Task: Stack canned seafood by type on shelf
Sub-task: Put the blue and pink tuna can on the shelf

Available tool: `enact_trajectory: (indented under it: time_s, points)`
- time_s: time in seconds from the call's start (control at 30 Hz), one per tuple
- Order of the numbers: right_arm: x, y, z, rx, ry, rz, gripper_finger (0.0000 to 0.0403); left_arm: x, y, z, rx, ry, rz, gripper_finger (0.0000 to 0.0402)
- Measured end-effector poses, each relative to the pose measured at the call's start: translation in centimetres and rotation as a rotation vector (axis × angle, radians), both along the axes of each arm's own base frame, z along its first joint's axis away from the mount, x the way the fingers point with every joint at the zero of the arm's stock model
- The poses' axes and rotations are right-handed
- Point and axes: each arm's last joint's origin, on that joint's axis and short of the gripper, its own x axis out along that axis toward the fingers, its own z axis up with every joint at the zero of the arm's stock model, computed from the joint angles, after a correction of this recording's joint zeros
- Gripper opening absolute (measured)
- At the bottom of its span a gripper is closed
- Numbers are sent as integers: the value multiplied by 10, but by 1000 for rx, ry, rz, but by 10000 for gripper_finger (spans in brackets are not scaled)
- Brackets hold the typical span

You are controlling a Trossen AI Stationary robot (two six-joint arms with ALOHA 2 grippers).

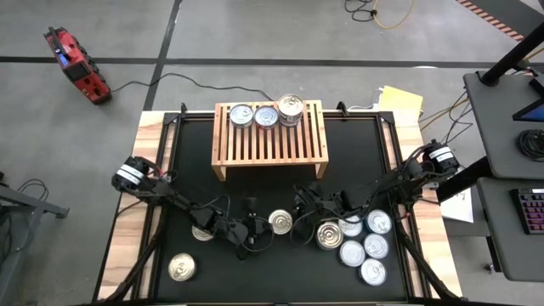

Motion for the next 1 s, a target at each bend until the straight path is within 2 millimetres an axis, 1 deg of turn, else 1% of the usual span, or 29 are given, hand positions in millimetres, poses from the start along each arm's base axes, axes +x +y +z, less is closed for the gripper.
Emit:
enact_trajectory:
  time_s: [0.6, 0.87, 1.0]
  points:
    - [0, 0, 0, -10, -5, 8, 13, -1, 1, -2, -17, 17, 17, 0]
    - [0, 0, 0, 95, -16, -80, 13, -2, 1, -2, -36, 30, 26, 0]
    - [0, 1, -1, 187, 3, -55, 13, -2, 1, -3, -39, 32, 27, 0]
